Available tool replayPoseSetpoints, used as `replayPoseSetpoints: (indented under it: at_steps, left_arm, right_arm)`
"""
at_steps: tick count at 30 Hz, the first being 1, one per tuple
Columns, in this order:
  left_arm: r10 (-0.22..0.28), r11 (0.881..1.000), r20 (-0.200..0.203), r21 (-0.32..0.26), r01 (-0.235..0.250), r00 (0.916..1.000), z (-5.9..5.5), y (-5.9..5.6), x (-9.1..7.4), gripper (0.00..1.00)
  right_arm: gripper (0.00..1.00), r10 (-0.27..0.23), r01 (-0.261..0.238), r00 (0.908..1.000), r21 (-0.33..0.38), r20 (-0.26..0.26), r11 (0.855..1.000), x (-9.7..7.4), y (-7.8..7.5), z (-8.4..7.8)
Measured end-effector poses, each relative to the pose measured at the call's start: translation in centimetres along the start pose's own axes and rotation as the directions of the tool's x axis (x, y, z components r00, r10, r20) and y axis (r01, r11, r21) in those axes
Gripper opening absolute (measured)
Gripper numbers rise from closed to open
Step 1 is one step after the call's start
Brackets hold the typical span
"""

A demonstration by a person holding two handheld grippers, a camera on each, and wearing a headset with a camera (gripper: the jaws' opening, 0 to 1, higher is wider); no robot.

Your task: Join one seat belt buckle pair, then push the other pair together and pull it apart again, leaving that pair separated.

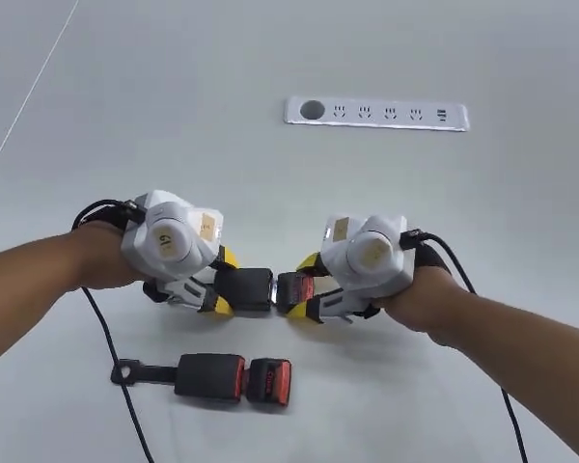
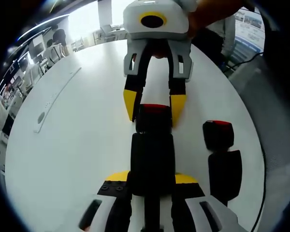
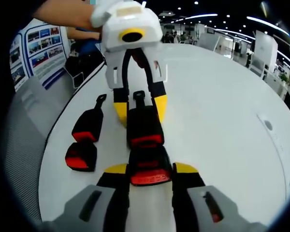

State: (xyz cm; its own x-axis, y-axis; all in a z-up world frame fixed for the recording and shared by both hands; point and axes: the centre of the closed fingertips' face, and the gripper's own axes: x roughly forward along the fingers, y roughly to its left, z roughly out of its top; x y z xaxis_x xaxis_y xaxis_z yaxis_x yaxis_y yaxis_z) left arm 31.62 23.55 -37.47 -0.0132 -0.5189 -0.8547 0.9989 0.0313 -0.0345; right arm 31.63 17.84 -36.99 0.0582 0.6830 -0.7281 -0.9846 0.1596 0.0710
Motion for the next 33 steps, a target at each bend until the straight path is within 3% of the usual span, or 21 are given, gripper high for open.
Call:
replayPoseSetpoints:
  at_steps: [11,23,33]
  left_arm:
    - [0.000,1.000,0.000,0.000,0.000,1.0000,0.0,-0.2,-0.1,0.31]
    - [0.001,1.000,0.007,0.012,-0.001,1.0000,-0.1,-0.3,-0.2,0.32]
    - [-0.003,1.000,0.008,0.014,0.003,1.0000,-0.1,-0.2,-0.4,0.32]
  right_arm:
    - [0.33,-0.016,0.015,0.9992,-0.026,-0.038,1.000,-0.1,0.2,-0.1]
    - [0.33,-0.016,0.014,0.9996,-0.065,-0.022,0.998,-0.3,0.1,-0.1]
    - [0.33,-0.020,0.018,0.9994,-0.058,-0.029,0.998,-1.3,-0.2,-1.3]
